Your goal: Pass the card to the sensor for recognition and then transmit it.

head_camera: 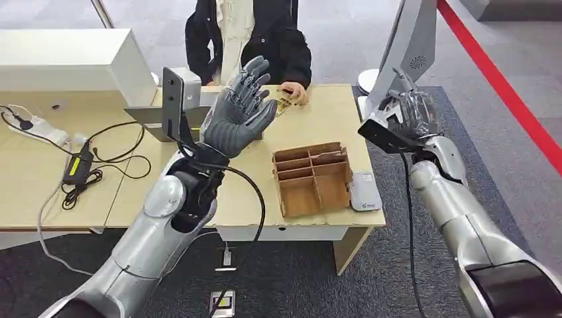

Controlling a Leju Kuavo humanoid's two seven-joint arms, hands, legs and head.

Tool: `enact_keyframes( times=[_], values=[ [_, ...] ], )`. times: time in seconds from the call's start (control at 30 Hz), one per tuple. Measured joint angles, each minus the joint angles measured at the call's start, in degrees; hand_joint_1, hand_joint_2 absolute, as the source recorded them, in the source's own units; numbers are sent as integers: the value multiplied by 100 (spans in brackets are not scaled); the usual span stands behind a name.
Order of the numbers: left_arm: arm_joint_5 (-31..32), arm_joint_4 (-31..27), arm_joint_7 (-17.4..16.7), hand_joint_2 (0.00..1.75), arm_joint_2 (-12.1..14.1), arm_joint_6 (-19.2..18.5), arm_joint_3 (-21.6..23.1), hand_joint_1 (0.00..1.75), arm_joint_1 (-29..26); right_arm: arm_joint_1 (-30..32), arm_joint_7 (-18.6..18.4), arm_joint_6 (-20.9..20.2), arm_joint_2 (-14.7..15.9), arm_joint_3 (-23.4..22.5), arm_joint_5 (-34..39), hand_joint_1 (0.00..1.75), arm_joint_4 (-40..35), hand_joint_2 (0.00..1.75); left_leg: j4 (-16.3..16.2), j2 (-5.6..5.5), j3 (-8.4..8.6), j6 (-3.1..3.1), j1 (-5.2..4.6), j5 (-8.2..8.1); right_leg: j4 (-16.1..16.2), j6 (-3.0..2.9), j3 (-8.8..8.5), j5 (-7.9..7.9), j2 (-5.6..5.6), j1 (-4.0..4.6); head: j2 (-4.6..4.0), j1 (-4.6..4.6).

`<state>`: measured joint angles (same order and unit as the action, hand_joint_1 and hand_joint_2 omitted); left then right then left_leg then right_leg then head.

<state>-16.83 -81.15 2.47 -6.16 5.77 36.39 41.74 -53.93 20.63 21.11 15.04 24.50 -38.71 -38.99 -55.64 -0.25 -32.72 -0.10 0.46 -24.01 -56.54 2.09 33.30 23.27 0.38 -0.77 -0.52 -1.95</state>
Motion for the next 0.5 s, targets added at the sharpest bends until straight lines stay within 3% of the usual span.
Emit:
enact_keyframes(
  times=[0.23,0.5],
  values=[
    [2,114,127,175,-92,-227,2,0,18,-1050,22,-423,-153,17,-122,175,389,175,0,0,-1,-1,0,0,-2,0,1,0,0,1,0,0],
    [15,245,177,175,-188,-288,0,0,55,-1915,-448,-999,-579,140,-509,175,1025,175,1,0,-2,-1,2,0,-3,0,1,1,0,2,0,0]
  ],
)
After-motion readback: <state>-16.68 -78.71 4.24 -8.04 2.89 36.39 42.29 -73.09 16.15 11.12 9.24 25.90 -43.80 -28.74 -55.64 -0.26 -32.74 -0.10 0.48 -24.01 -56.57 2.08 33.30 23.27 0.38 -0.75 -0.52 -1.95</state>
